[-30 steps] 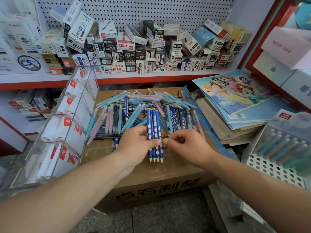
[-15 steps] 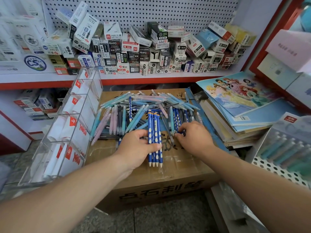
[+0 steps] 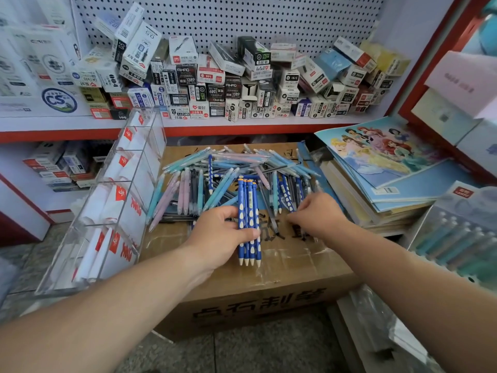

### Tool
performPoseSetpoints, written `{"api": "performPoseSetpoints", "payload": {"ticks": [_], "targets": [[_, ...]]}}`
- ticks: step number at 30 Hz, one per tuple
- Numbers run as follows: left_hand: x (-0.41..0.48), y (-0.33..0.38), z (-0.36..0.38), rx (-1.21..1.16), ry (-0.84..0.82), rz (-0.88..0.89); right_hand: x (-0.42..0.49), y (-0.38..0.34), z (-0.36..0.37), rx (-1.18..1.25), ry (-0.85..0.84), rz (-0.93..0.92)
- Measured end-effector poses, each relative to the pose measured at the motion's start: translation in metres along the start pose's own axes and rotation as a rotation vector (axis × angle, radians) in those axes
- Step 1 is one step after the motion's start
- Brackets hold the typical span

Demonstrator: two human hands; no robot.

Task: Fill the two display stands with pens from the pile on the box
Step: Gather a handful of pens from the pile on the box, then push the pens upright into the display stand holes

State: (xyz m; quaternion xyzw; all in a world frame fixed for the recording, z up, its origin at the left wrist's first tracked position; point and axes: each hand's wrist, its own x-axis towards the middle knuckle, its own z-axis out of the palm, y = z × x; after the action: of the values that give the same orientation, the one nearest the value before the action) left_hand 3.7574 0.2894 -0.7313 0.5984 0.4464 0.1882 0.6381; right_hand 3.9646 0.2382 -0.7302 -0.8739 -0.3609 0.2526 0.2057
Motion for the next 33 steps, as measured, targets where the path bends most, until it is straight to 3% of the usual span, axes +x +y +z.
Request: {"api": "performPoseSetpoints", "payload": {"ticks": [5, 8, 18, 25, 31, 33], "targets": [[-0.001, 0.001, 0.002, 0.019, -0.018, -0.007, -0.014, 0.009, -0.012, 0.247, -0.169, 0.129], [-0.002, 0.002, 0.002, 0.01, -0.012, -0.004, -0.018, 0.011, -0.016, 0.293, -0.171, 0.14], [-0.014, 0.013, 0.03, -0.03, -0.069, 0.044, -0.058, 0.046, -0.038, 0.4, -0.081, -0.089], [-0.028, 0.03, 0.098, -0.041, -0.205, 0.069, -0.113, 0.093, -0.101, 0.399, 0.082, -0.136], [-0.04, 0.049, 0.174, -0.075, -0.376, 0.129, -0.166, 0.144, -0.171, 0.604, 0.416, -0.007], [-0.047, 0.055, 0.204, -0.063, -0.435, 0.153, -0.188, 0.175, -0.178, 0.566, 0.548, 0.072]]}}
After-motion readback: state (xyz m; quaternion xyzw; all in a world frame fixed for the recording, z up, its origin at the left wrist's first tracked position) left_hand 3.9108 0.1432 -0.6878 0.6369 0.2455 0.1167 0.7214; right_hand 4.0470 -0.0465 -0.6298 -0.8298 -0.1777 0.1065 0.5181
